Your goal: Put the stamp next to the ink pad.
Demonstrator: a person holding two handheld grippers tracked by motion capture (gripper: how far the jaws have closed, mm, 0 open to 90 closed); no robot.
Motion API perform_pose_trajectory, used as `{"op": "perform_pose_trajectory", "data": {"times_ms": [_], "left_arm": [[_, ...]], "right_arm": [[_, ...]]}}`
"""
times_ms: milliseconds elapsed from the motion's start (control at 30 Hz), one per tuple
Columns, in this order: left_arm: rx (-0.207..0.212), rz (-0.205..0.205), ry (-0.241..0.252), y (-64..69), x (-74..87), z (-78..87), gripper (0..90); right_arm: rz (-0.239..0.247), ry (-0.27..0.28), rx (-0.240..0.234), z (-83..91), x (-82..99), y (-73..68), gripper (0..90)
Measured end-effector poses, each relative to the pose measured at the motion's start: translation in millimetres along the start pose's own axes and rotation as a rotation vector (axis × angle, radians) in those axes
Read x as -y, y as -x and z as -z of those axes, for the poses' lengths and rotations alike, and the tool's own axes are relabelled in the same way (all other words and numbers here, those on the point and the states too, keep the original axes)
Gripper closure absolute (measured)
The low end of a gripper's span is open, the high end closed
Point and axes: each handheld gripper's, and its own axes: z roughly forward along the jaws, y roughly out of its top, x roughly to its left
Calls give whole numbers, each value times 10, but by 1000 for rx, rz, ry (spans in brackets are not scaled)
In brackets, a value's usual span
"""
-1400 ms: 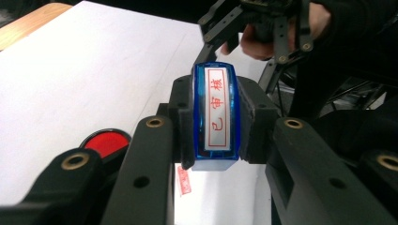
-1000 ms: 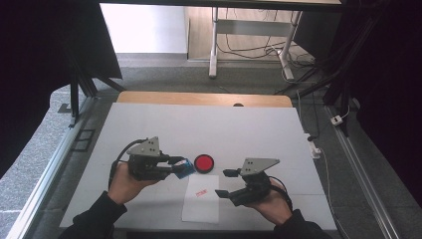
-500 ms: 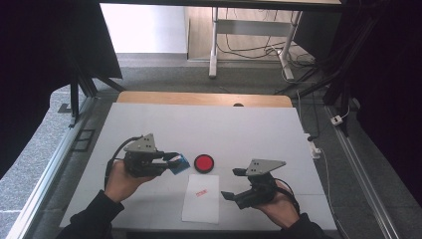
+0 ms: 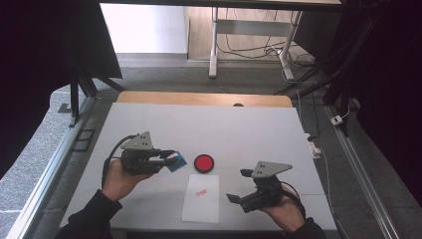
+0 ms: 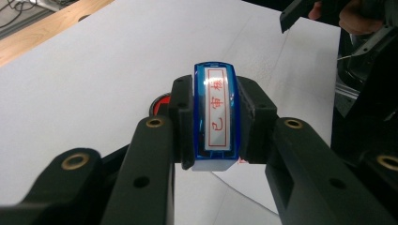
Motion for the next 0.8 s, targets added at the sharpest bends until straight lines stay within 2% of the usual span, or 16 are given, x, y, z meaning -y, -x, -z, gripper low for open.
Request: {"op": "perform_pose_trajectory", "data": {"times_ms": [400,800], "left_arm": [[-32,18,-1,-50,18,52,701],[-90,53,-24,-134,57,91,702]], "right_arm": [[-33,8,65,134,134,24,1],[-72,-5,182,328,302,63,0]]}}
